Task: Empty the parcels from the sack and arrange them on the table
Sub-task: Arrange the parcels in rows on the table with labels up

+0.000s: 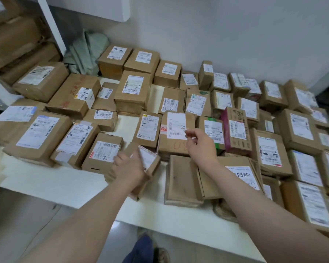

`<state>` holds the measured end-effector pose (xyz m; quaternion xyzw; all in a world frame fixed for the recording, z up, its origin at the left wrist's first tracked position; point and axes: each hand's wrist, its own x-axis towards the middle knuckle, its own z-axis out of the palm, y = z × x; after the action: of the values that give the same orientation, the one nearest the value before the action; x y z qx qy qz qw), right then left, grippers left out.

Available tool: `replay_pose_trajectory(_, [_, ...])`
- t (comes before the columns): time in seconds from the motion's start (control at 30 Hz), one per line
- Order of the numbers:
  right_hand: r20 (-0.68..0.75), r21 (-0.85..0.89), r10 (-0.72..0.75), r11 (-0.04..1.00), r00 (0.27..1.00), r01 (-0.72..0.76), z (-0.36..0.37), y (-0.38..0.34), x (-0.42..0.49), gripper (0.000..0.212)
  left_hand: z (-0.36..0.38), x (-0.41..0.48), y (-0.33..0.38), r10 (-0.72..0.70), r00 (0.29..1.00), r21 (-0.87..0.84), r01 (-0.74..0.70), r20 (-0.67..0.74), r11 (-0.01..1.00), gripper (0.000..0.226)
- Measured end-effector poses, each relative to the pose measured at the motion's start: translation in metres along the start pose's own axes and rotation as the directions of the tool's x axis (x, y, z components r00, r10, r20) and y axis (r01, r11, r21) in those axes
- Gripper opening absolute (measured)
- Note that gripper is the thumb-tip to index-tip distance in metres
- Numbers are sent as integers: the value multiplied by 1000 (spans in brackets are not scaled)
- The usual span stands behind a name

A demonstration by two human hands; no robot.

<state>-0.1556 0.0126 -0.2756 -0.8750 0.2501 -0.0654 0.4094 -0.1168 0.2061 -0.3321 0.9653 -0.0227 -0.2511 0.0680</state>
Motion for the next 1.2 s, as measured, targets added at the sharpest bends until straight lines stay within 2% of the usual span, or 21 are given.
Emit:
replay_pose_trajectory(0.07, [-25, -4, 6, 1000, 1000, -6, -13, 8, -12, 32, 0, 0, -7, -55, 995, -17, 54, -89, 998, 99])
replay_pose_trajectory(0.13, [-80, -28, 5, 1000, 997, -8, -25, 16, -23, 33, 1, -3, -7, -10, 976, 37, 18, -219, 999, 89])
replay_pose_trajectory(0.2, [-182, -83, 25, 996, 983, -41, -36, 27, -32, 32, 1, -13, 3, 84, 917, -3, -92, -390, 996, 76])
replay_pose_trajectory(0.27, [-293, -156, 92, 977, 952, -143, -47, 38, -42, 32, 0, -29, 24, 172, 871, -68, -228, -461, 971, 64])
replay_pose_trajectory(0.37, [-351, -227, 255, 911, 901, -346, -66, 54, -57, 36, 4, -54, 56, 370, 887, -126, -415, -276, 901, 71])
replay_pose_trajectory(0.4, [-346, -231, 306, 889, 887, -397, -71, 59, -62, 38, 8, -61, 65, 442, 879, -123, -466, -180, 876, 81])
replay_pose_trajectory(0.47, [-329, -241, 354, 865, 876, -440, -77, 70, -71, 40, 19, -70, 78, 540, 842, -7, -540, -11, 842, 104])
replay_pose_trajectory(0.53, [-330, -232, 374, 858, 867, -459, -83, 78, -80, 40, 31, -69, 86, 547, 834, 113, -552, 67, 827, 116])
replay_pose_trajectory(0.67, [-320, -38, 478, 856, 818, -515, -86, 86, -97, 24, 30, -57, 94, 484, 865, 174, -501, 134, 848, 121])
replay_pose_trajectory(0.73, [-182, 25, 572, 816, 800, -577, -83, 91, -104, 44, 24, -53, 96, 474, 859, 234, -510, 196, 828, 130])
replay_pose_trajectory(0.77, [-89, 105, 627, 779, 774, -619, -80, 93, -107, 49, 22, -52, 98, 472, 852, 252, -519, 225, 817, 135])
replay_pose_trajectory(0.87, [183, 428, 696, 579, 694, -694, -74, 90, -114, 34, 20, -52, 103, 458, 849, 294, -522, 263, 800, 141])
replay_pose_trajectory(1.0, [350, 677, 682, 289, 642, -676, -59, 95, -110, 46, 31, -56, 94, 486, 830, 370, -557, 274, 744, 144])
replay_pose_trajectory(1.07, [386, 750, 687, 156, 616, -643, -47, 95, -106, 51, 35, -55, 79, 552, 799, 310, -601, 238, 736, 144])
replay_pose_trajectory(1.13, [368, 775, 697, 135, 615, -617, -38, 88, -105, 44, 30, -55, 61, 621, 750, 199, -660, 227, 724, 146])
replay_pose_trajectory(1.2, [294, 818, 723, 148, 625, -556, -33, 79, -104, 35, 22, -53, 41, 666, 707, 80, -697, 238, 712, 148])
